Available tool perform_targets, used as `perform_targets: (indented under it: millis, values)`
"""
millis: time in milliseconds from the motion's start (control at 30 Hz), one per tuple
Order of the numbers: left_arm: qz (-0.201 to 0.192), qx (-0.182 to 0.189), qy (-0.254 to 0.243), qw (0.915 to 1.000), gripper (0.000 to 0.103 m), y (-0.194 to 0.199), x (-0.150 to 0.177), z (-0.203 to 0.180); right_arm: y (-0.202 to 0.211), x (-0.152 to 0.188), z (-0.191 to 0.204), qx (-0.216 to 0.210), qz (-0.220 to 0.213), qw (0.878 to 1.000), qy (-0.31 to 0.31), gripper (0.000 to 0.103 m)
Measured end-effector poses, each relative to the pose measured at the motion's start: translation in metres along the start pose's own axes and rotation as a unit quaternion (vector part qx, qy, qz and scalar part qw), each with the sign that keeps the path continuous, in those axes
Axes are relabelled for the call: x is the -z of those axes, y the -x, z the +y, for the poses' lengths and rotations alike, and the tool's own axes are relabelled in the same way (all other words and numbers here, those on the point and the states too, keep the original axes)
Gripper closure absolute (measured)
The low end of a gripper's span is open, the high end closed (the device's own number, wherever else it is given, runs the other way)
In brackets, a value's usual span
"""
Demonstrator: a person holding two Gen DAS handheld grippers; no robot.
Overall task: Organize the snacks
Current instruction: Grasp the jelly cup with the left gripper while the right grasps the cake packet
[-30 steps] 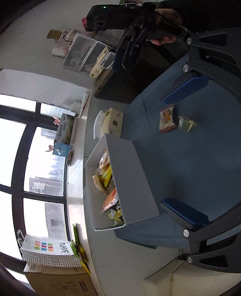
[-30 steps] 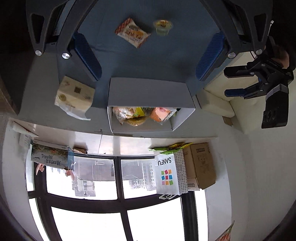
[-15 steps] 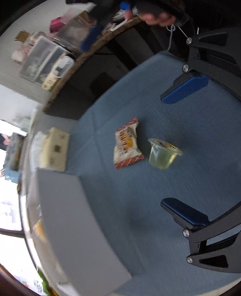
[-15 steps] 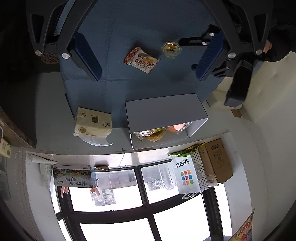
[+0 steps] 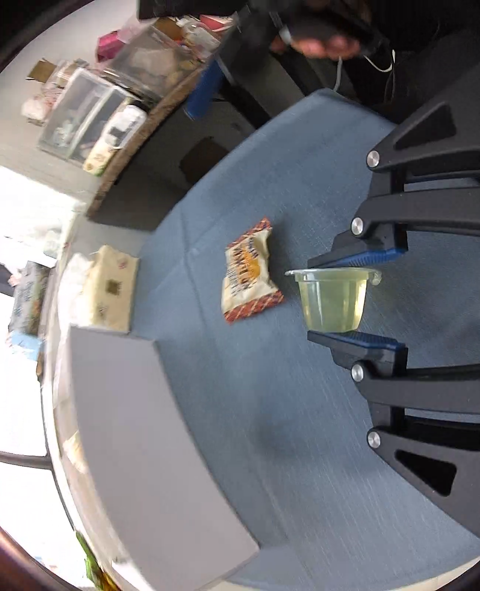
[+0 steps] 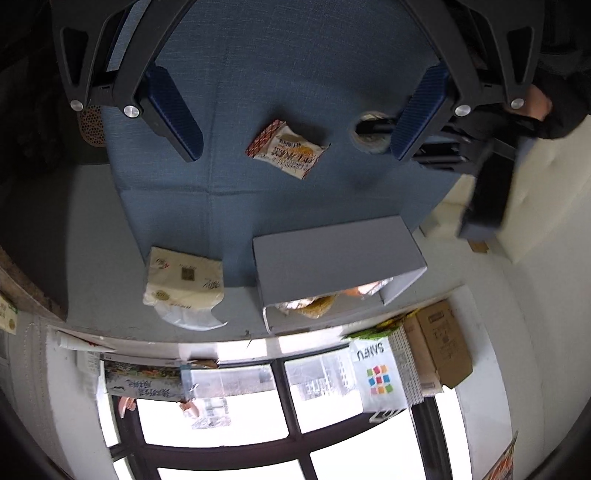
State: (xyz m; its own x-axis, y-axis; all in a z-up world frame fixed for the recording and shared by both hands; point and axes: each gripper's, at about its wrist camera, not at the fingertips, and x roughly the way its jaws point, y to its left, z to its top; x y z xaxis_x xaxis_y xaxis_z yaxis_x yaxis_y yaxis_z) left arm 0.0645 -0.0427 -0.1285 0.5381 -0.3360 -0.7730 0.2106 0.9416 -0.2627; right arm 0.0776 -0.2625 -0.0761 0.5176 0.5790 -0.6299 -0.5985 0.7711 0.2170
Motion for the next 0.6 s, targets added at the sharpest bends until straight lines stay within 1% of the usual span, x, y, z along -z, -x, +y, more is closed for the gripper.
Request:
perform_targets:
  millis: [67,167,233,333,400,500,600]
  values:
    - [-0.021,0.0,0.013,0.9997,0.069,0.019,0.001,0.007,-0.015,0.001,0.006,0.007,0.023,0.999,0.022,0.0]
    - [-0.052,-0.012,0.025,0.9983,0.069,0.048,0.005,0.02,-0.041,0.003,0.016,0.015,0.049,0.997,0.065,0.0]
    - [-0.067,-0.013,0.036,0.997,0.069,0.066,0.006,0.028,-0.061,0.003,0.021,0.024,0.076,0.993,0.093,0.0]
    - [-0.085,-0.024,0.049,0.9949,0.069,0.087,0.01,0.039,-0.091,0.002,0.025,0.035,0.106,0.985,0.128,0.0]
    - [-0.094,-0.026,0.057,0.9936,0.069,0.1,0.014,0.046,-0.111,0.002,0.025,0.031,0.128,0.981,0.143,0.0]
    - [-0.102,-0.032,0.064,0.9922,0.069,0.112,0.018,0.056,-0.131,-0.002,0.018,0.003,0.154,0.976,0.153,0.0]
    - [-0.105,-0.032,0.068,0.9917,0.069,0.113,0.02,0.06,-0.145,-0.005,0.01,-0.006,0.175,0.973,0.15,0.0]
